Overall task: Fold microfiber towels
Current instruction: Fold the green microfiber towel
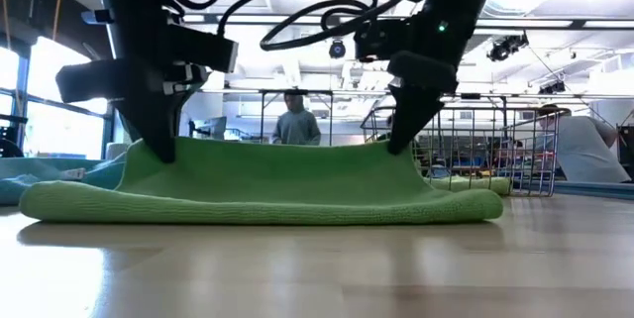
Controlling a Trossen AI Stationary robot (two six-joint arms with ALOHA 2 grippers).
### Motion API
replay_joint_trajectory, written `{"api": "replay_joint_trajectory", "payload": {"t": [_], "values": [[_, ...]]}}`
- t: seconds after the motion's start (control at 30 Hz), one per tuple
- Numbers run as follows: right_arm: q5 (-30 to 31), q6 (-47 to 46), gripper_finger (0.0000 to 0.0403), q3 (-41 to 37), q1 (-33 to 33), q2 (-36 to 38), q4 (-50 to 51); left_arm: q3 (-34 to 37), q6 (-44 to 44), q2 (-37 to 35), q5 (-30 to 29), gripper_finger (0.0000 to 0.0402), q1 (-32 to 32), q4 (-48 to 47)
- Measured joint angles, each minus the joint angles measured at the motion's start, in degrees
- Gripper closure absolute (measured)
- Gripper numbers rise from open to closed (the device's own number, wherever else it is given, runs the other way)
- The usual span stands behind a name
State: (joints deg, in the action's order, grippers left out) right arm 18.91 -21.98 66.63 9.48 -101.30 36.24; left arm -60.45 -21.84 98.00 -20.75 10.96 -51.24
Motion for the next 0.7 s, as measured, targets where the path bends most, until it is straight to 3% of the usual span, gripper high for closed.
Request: {"api": "replay_joint_trajectory", "payload": {"t": [0.23, 0.47, 0.7], "values": [[-0.43, 0.0, 0.0349, 0.0, -0.2, 0.0, 1.43, 0.0, 0.04, -0.02, -3.13, 0.039, -0.87, 0.19], [-0.97, -0.04, 0.0268, 0.0, -0.09, 0.11, 3.79, 0.0, 1.42, -0.02, -5.46, 0.0311, -1.25, 0.02], [-5.57, -2.98, 0.0254, 0.02, 0.22, 1.4, 5.34, 0.0, 6.25, -0.27, -6.99, 0.0248, -1.25, -1.42]]}}
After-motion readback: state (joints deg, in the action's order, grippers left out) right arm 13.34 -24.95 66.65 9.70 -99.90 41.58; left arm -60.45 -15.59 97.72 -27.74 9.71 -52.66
